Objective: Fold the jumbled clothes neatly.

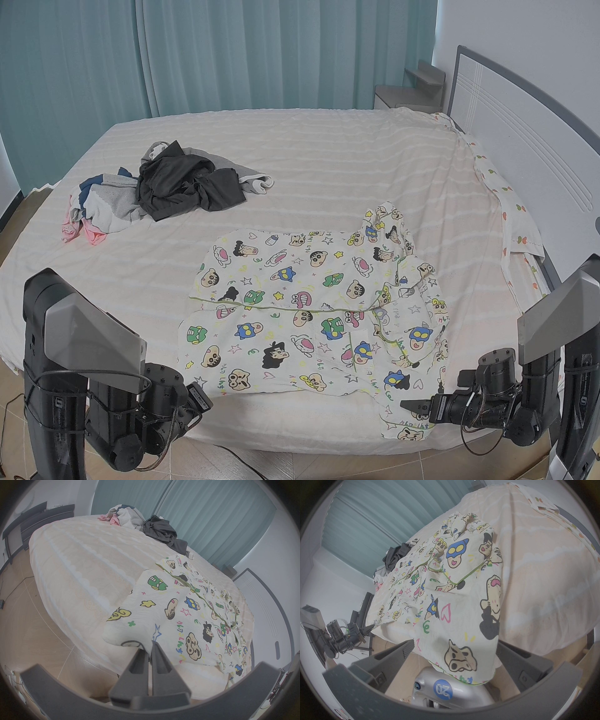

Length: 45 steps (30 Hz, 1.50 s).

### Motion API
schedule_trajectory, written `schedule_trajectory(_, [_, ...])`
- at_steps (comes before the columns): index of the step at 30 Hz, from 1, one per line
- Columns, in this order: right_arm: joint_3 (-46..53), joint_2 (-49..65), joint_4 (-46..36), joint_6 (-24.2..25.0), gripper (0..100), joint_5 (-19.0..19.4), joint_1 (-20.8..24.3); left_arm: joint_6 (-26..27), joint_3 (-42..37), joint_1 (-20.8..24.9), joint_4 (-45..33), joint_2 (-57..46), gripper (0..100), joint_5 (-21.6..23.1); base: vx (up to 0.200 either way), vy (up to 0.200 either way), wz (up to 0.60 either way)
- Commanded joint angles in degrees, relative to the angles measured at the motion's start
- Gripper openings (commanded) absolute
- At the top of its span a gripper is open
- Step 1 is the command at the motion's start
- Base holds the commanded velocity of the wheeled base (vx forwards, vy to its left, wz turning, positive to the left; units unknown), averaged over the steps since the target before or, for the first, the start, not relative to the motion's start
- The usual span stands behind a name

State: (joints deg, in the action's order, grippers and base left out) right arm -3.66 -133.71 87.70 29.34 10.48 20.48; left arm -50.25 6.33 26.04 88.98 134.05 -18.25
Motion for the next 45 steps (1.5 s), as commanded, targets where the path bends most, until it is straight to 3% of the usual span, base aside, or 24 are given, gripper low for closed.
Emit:
schedule_trajectory(1, [0.1,0.8,0.1,4.1,100,0.0,1.8,-0.5,0.1,-0.1,1.0,0.3,0,0.0,0.0,0.0,0.0])
schedule_trajectory(11, [3.7,10.0,0.1,7.7,100,-0.8,8.4,-0.6,0.2,-0.1,1.0,0.2,0,0.0,0.0,0.0,0.0])
schedule_trajectory(25, [1.8,-0.4,0.1,7.4,100,-1.0,5.0,-0.6,0.3,-0.1,1.0,0.2,0,-0.1,0.0,0.0,0.0])
schedule_trajectory(38, [-2.1,-2.3,0.1,7.7,100,-0.6,5.3,-0.6,0.8,-0.2,1.0,0.2,0,-0.2,0.0,0.0,0.0])
schedule_trajectory(39, [-2.1,-2.7,0.1,7.7,0,-0.6,5.3,-0.6,0.8,-0.2,1.0,0.2,0,-0.2,0.0,0.0,0.0])
schedule_trajectory(45, [-2.6,-3.7,0.1,7.7,0,-0.8,4.5,-0.6,1.0,-0.2,1.0,0.2,0,-0.5,0.0,0.0,0.0])
